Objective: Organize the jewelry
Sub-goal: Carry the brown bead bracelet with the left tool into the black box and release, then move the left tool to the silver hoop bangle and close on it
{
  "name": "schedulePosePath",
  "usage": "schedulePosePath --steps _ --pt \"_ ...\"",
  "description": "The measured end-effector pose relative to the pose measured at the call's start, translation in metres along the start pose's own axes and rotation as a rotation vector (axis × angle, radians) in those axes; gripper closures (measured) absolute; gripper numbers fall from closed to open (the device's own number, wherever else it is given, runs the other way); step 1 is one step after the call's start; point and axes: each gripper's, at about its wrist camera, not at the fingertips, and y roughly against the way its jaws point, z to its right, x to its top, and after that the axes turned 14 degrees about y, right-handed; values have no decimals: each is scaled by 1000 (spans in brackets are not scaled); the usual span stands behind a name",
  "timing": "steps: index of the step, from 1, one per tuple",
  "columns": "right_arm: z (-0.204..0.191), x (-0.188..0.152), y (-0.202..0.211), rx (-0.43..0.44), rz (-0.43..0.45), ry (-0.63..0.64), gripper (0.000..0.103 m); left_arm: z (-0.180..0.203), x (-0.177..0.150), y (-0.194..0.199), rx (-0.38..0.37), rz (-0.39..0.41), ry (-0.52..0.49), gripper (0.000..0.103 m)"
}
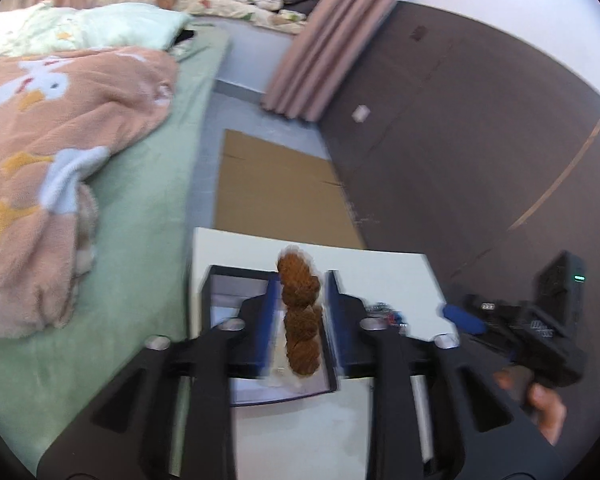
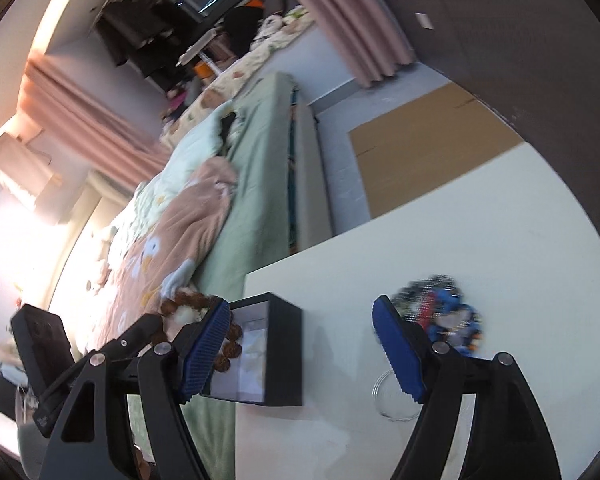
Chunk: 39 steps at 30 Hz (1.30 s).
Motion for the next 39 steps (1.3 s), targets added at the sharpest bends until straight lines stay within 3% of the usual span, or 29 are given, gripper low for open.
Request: schedulePosePath --steps 2,15,26,29,35,39 --pt "8 1 6 -8 9 -14 30 1 -2 3 4 30 5 40" --pt "53 -14 55 -85 11 -48 30 35 -36 -4 9 -7 -53 40" --pt "81 -36 68 -118 -45 -75 30 76 -85 -29 37 -100 -146 41" --pt "87 -40 71 -122 -57 -89 28 80 -97 -39 62 -136 -155 47" --pt "100 -45 80 -152 -57 -99 9 85 -115 -60 104 -186 -171 56" --pt "106 -47 77 -159 -80 -119 8 88 -126 -77 139 -221 -185 63"
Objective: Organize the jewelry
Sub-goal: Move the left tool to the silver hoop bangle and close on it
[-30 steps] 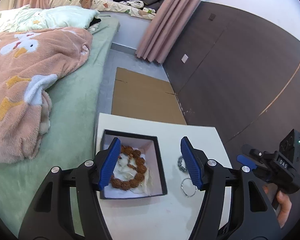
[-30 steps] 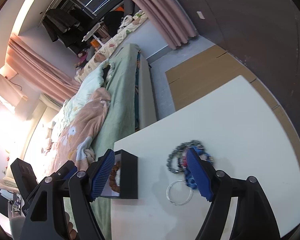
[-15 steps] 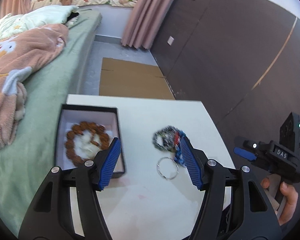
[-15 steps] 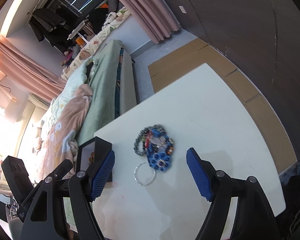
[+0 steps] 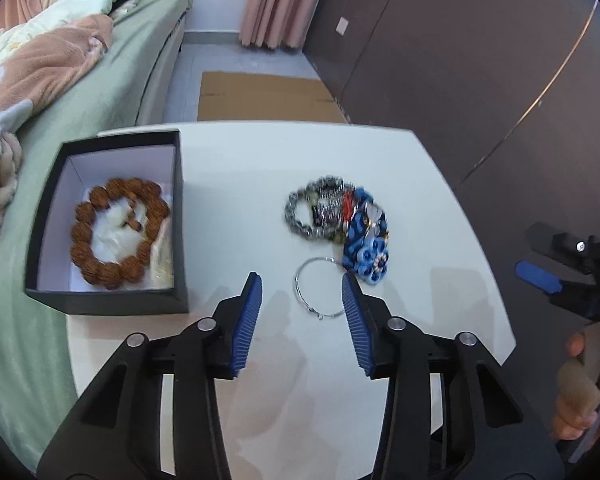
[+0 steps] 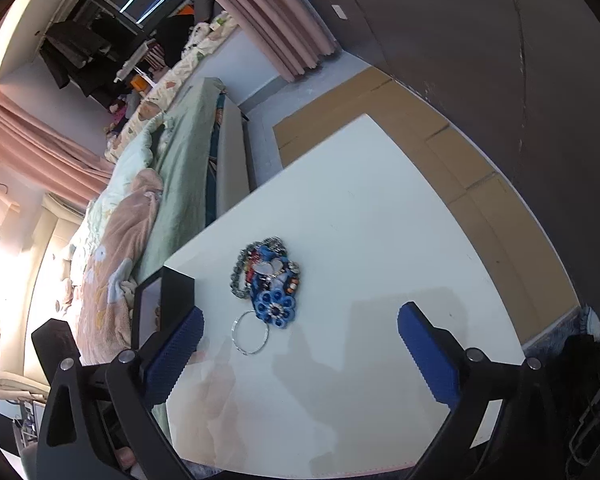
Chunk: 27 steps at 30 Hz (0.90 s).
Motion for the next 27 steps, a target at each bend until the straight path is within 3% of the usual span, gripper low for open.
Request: schedulePosePath --steps 13,17,18,20,24,27 --pt "0 0 -6 -19 -32 30 8 16 -14 -39 114 -40 -52 72" --pt "-2 0 -7 -23 -40 46 8 18 -17 -49 165 -65 -73 84" --pt "-3 1 -8 -24 -41 49 8 19 -18 -48 177 -63 -83 92" --pt "-4 1 -12 -31 -47 56 8 19 -18 -47 168 -76 -80 99" --pt "-10 -1 -23 -34 -71 75 9 15 -15 -38 130 -80 -58 100" --pt "-16 -2 -32 -24 -92 89 18 14 -9 -25 103 -55 -55 100"
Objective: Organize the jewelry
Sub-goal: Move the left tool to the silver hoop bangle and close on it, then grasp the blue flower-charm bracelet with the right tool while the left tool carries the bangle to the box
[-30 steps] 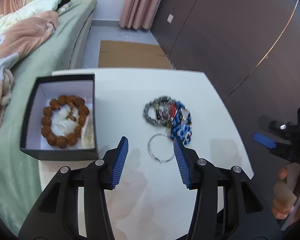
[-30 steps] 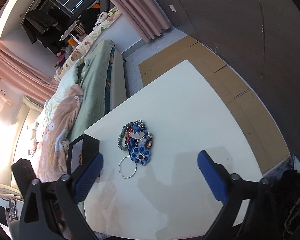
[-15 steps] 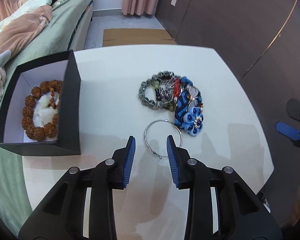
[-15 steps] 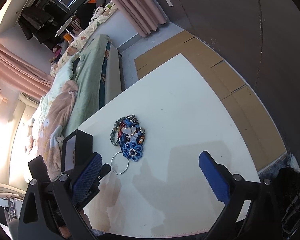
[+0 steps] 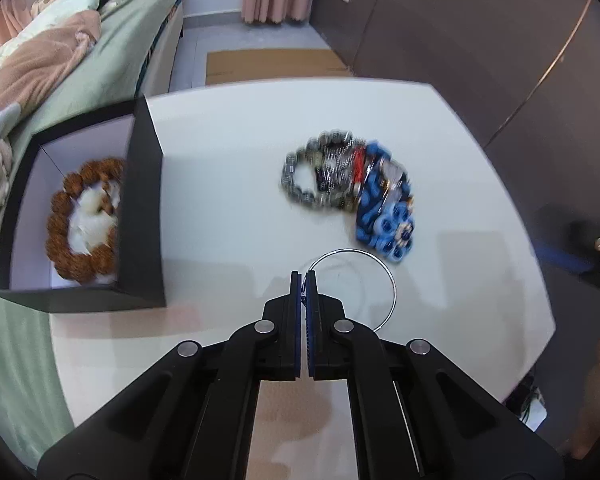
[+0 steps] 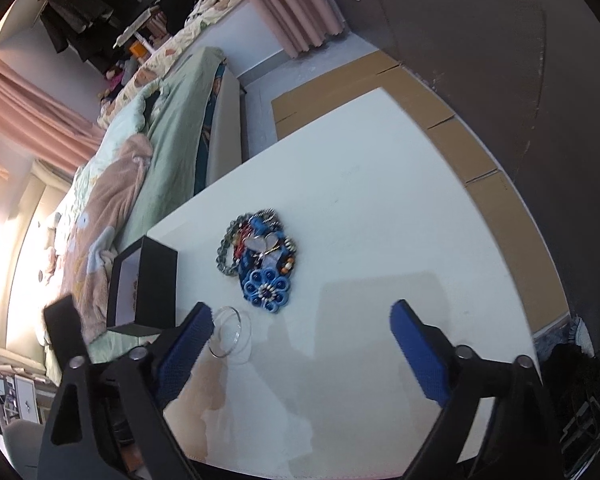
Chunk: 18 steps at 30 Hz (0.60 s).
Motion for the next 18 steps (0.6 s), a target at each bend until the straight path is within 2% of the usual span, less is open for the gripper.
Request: schedulePosePath --steps 11,18 --pt "-24 5 -37 -14 -66 53 39 -30 21 38 -75 81 62 100" --pt "-36 10 -56 -46 -92 83 44 -50 37 51 -93 112 88 100"
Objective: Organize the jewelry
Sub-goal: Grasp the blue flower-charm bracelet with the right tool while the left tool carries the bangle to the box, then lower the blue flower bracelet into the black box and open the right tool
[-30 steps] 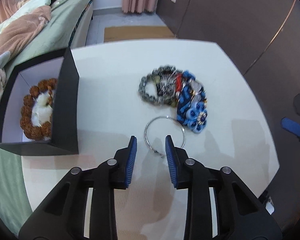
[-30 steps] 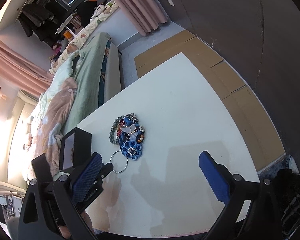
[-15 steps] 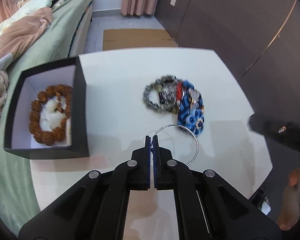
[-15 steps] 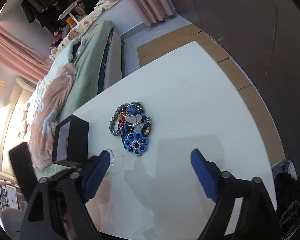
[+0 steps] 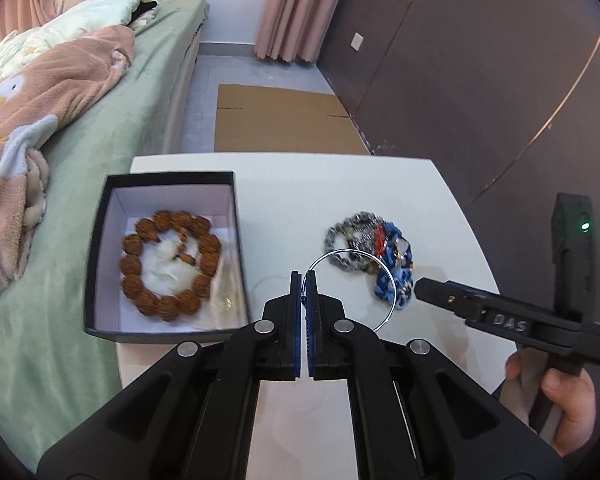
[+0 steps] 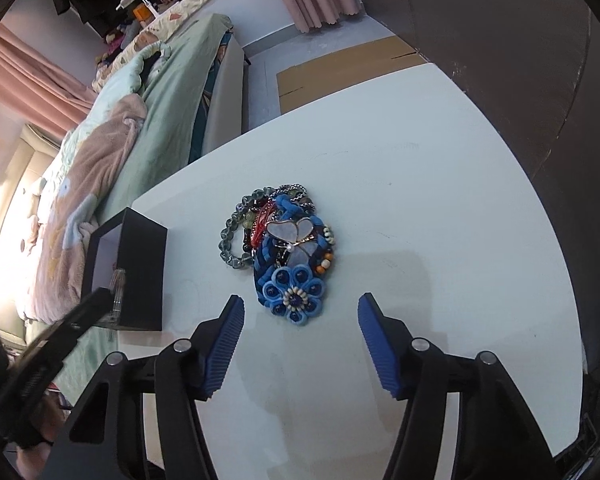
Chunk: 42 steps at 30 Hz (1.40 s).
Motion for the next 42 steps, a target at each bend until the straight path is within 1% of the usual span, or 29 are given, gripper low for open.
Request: schedulePosePath --steps 9,11,12,13,14,17,28,29,30,32,34,35,36,38,40,42 --pt "-16 14 -29 -61 -44 43 46 -24 20 11 -7 33 42 100" --pt "-21 15 -37 -80 -73 65 56 -28 23 12 -9 37 51 100" --pt "-25 15 -38 -105 -75 86 60 -31 25 13 -10 38 57 100" --pt "-27 16 -40 -100 -87 92 69 -33 26 14 -12 40 62 100" --pt "-27 16 -40 -89 -86 82 72 -35 27 15 -12 42 67 100" --pt "-26 16 -34 -80 -62 67 77 -42 31 19 -14 52 83 100" --pt "-35 13 18 34 121 45 79 -68 33 28 -18 81 148 99" --pt "-35 14 22 44 133 42 79 -71 34 27 -20 75 157 93" --pt "-36 16 26 54 151 39 79 -74 35 25 -21 67 168 80" --pt "-40 17 34 74 186 32 78 -80 36 26 -18 77 188 63" --pt "-43 18 40 98 216 27 79 -84 38 30 -12 91 198 61" --pt "-45 19 43 108 228 25 78 -85 38 30 -13 93 202 58" --pt "-48 19 45 120 241 26 78 -88 39 32 -13 98 208 51" --pt "-55 20 49 150 262 32 78 -92 42 35 -6 115 218 44" --pt "-62 21 49 172 275 39 78 -95 45 38 2 126 222 39" --pt "-71 25 48 197 286 54 78 -100 47 41 8 139 229 27"
